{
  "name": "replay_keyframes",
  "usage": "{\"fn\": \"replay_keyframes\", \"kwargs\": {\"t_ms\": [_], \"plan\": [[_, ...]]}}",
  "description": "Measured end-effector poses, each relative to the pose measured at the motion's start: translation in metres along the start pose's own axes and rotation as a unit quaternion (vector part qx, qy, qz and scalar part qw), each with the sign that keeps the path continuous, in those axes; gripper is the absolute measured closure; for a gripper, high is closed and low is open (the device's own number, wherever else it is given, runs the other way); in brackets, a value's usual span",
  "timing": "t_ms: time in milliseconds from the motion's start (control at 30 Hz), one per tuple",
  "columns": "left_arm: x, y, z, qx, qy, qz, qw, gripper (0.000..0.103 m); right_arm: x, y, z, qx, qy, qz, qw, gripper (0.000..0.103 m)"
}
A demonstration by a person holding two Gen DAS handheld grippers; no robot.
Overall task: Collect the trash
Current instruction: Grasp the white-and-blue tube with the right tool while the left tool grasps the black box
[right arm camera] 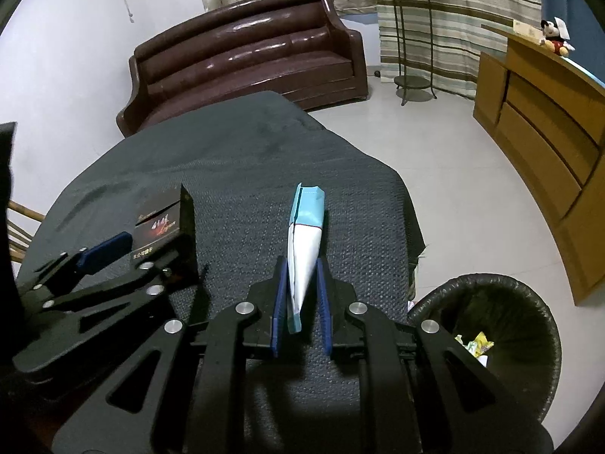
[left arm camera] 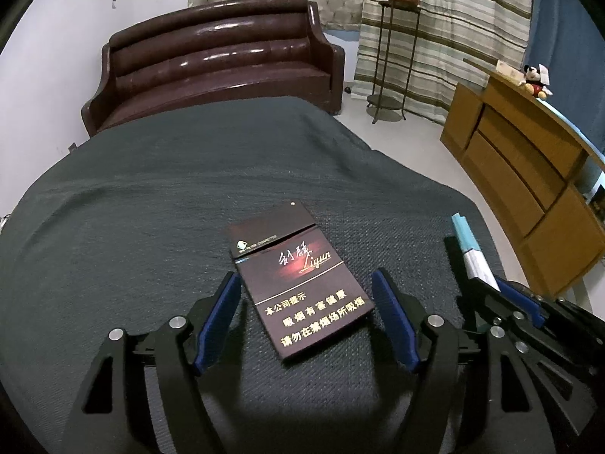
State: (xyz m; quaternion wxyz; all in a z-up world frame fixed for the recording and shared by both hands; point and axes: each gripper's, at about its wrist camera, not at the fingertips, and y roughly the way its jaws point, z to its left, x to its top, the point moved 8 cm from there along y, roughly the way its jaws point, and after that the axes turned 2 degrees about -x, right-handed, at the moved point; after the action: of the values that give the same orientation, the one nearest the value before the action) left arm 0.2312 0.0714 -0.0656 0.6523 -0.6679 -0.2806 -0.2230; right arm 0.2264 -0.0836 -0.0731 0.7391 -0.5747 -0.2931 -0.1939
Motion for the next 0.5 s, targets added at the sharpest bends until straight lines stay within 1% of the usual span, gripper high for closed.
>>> {"fn": "replay_keyframes", "kwargs": {"t_ms": [300, 500], "plan": [[-0.01, 0.001, 0.007, -0.005, -0.009, 0.022, 0.9997, 0.033, 0.0, 0.0, 0.001, 0.008, -0.004, 0.001, 1.0, 0.088], [-0.022, -0.006, 0.025, -0.006, -0.027, 0.037, 0.9989, 0.033, 0.0, 0.0, 0.002, 0.008, -0.006, 0.003, 1.0, 0.088]]}}
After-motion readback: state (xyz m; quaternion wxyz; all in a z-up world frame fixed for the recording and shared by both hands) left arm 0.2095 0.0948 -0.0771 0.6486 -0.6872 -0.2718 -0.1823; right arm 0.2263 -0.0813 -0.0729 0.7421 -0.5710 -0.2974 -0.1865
